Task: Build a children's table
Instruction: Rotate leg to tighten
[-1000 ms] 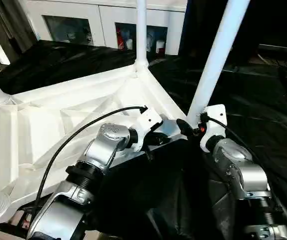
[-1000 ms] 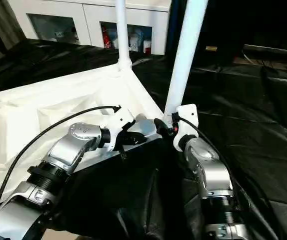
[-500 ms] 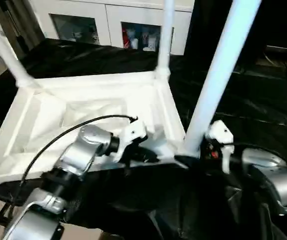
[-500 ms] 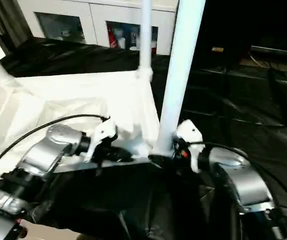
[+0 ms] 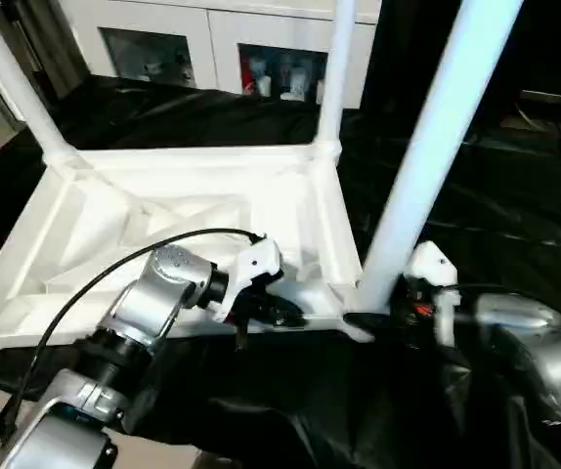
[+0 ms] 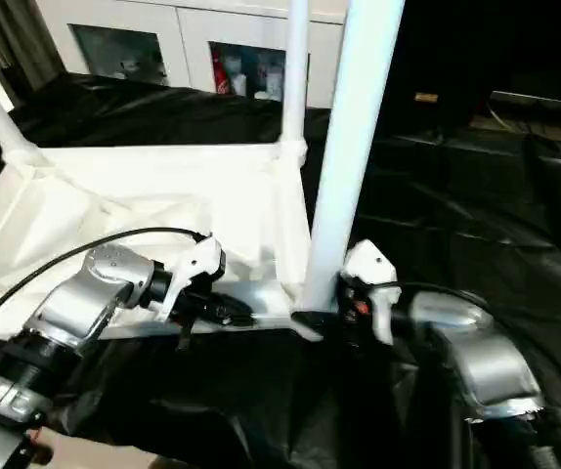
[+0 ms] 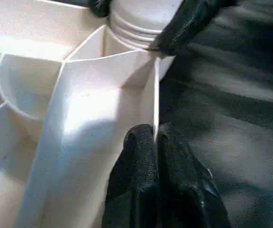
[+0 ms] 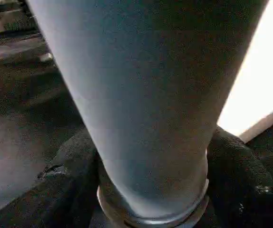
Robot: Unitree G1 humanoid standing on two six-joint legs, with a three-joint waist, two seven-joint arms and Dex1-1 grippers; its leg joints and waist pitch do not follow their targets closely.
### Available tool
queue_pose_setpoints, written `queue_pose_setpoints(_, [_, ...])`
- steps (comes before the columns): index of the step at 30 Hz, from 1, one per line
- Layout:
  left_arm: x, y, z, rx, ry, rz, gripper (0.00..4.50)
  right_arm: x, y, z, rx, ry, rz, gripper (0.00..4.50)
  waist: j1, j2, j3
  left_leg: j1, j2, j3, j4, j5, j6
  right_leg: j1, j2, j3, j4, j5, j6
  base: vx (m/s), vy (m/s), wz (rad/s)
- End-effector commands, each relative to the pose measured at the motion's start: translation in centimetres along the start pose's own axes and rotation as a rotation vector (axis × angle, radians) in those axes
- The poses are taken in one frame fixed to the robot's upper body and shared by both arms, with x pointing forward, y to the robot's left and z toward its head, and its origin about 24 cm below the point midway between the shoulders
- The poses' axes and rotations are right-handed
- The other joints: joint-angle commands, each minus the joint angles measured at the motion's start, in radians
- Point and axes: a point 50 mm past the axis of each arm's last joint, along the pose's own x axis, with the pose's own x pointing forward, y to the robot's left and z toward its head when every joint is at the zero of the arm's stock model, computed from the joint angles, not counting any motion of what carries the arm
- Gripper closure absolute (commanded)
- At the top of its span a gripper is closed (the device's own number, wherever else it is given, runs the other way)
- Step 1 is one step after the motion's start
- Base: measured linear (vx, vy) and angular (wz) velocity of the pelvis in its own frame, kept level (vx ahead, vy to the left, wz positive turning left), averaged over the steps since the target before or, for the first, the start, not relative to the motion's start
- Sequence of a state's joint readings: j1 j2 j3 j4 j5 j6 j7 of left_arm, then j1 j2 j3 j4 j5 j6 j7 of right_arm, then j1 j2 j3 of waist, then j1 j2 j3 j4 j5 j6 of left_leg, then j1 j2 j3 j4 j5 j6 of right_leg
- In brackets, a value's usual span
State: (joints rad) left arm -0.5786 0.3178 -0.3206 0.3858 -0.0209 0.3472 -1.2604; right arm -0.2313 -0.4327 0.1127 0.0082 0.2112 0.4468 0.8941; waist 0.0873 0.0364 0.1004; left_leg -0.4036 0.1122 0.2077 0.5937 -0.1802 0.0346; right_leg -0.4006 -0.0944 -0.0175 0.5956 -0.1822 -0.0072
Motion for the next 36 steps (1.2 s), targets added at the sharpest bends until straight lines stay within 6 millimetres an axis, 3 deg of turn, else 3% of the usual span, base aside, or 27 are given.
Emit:
queue_pose_setpoints(1, [2.5,-0.6,3.3,0.097,-0.090,-0.049,4.50,2.3,0.7,-0.2,0.012,0.000,-0.042,1.81,-0.004,-0.008,-0.067,0.039,0.117,-0.062,-0.092,-0.299,0.000,0.024,-0.084,0.036,-0.071,-0.249,-0.260,0.000,0.000,0.00])
queue_pose_setpoints(4, [3.1,0.5,4.0,0.078,-0.105,0.068,4.50,3.3,-0.5,-0.2,0.101,-0.024,-0.210,1.81,-0.014,-0.009,-0.066,0.039,0.115,-0.065,-0.096,-0.331,-0.033,0.022,-0.081,0.036,-0.075,-0.282,-0.237,0.000,0.000,0.00])
queue_pose_setpoints(9, [4.4,1.3,5.3,0.034,-0.136,0.172,4.50,4.9,-1.2,0.1,0.260,-0.074,-0.402,1.81,-0.017,-0.008,-0.066,0.044,0.113,-0.063,-0.096,-0.340,-0.042,0.016,-0.081,0.039,-0.079,-0.278,-0.223,0.000,0.000,0.00])
queue_pose_setpoints(12, [5.6,1.2,6.3,0.026,-0.178,0.195,4.50,6.3,-1.1,0.4,0.305,-0.097,-0.507,1.81,-0.022,-0.007,-0.067,0.039,0.112,-0.063,-0.098,-0.320,-0.043,0.016,-0.079,0.038,-0.076,-0.243,-0.222,0.000,0.000,0.00])
queue_pose_setpoints(13, [5.8,1.1,6.5,0.026,-0.183,0.197,4.50,6.7,-0.9,0.5,0.292,-0.105,-0.502,1.81,-0.024,-0.003,-0.068,0.039,0.111,-0.063,-0.099,-0.321,-0.044,0.017,-0.078,0.036,-0.075,-0.227,-0.222,0.000,0.000,0.00])
queue_pose_setpoints(15, [5.9,0.9,6.5,0.033,-0.187,0.184,4.50,6.9,-0.6,0.8,0.290,-0.120,-0.481,1.81,-0.023,-0.004,-0.069,0.041,0.112,-0.061,-0.098,-0.308,-0.033,0.019,-0.075,0.037,-0.073,-0.187,-0.222,0.000,0.000,0.00])
queue_pose_setpoints(16, [6.0,0.7,6.4,0.045,-0.191,0.163,4.50,6.9,-0.5,1.1,0.286,-0.139,-0.455,1.25,-0.024,-0.004,-0.069,0.038,0.111,-0.061,-0.097,-0.293,-0.021,0.023,-0.076,0.037,-0.070,-0.160,-0.226,0.000,0.000,0.00])
queue_pose_setpoints(23, [5.4,0.3,5.9,0.072,-0.181,0.109,4.50,6.2,0.2,1.7,0.148,-0.122,-0.312,1.05,-0.021,-0.005,-0.070,0.032,0.114,-0.059,-0.092,-0.233,0.032,0.032,-0.078,0.036,-0.063,-0.085,-0.250,0.000,0.000,0.00])
queue_pose_setpoints(30, [4.1,-0.3,4.7,0.110,-0.155,-0.004,4.50,3.8,0.7,1.6,0.018,-0.079,-0.086,1.05,-0.016,-0.007,-0.068,0.034,0.118,-0.059,-0.090,-0.239,0.054,0.035,-0.081,0.036,-0.065,-0.110,-0.258,0.000,0.000,0.00])
queue_pose_setpoints(33, [3.1,-1.2,4.2,0.138,-0.144,-0.112,4.50,1.9,1.1,1.4,-0.008,-0.046,0.069,1.05,-0.006,-0.005,-0.064,0.038,0.123,-0.058,-0.092,-0.249,0.058,0.033,-0.080,0.037,-0.066,-0.130,-0.262,0.000,0.000,0.00])
queue_pose_setpoints(36, [2.8,-1.4,3.9,0.141,-0.133,-0.137,4.50,1.2,1.3,1.3,-0.020,-0.024,0.131,1.05,0.003,-0.004,-0.065,0.041,0.124,-0.056,-0.094,-0.265,0.049,0.027,-0.076,0.036,-0.065,-0.146,-0.267,0.000,0.000,0.00])
